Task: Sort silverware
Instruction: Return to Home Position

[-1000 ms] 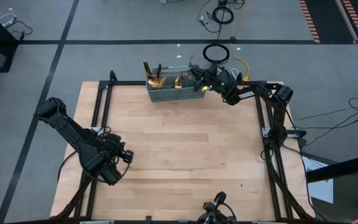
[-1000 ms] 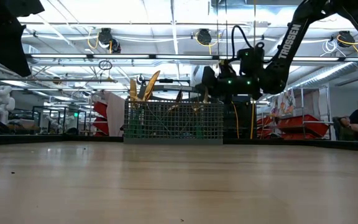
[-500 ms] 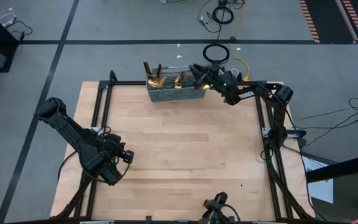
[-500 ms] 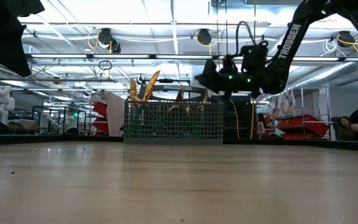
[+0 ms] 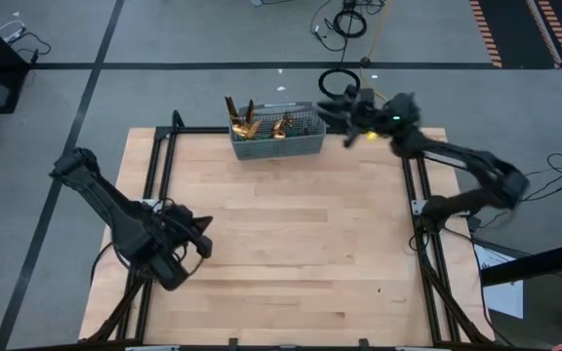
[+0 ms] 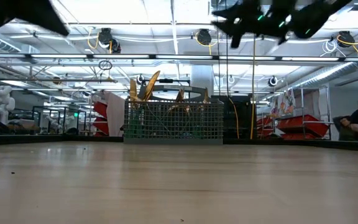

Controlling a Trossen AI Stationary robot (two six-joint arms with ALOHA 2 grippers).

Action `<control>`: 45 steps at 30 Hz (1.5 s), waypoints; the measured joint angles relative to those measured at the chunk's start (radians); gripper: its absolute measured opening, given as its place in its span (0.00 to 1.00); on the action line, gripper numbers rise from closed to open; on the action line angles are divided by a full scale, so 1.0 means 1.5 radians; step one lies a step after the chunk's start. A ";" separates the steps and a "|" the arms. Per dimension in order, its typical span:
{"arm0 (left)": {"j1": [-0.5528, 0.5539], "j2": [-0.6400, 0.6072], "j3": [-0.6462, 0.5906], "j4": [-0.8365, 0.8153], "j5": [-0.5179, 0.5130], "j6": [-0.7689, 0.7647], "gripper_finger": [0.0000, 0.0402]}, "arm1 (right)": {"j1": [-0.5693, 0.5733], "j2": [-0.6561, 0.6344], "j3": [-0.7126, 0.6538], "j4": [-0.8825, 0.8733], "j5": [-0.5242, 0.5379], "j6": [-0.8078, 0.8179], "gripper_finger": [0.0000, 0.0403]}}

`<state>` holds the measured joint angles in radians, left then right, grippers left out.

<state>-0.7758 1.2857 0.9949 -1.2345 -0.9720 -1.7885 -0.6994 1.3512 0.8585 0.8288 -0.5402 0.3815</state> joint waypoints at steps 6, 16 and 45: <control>0.035 -0.143 0.034 0.120 -0.022 0.319 0.02 | 0.000 -0.262 0.000 -0.367 -0.145 -0.057 0.38; 0.047 -0.387 0.029 0.299 -0.020 0.707 0.02 | -0.001 -0.576 0.000 -0.744 -0.132 -0.125 0.38; 0.046 -0.790 -0.313 0.542 0.087 0.957 0.02 | 0.036 -0.859 -0.550 -0.085 -0.006 0.287 0.38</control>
<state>-0.7071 0.1005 0.5253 -0.4212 -0.8409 -0.3527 -0.6459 0.0631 0.0337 0.7008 -0.5496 0.8120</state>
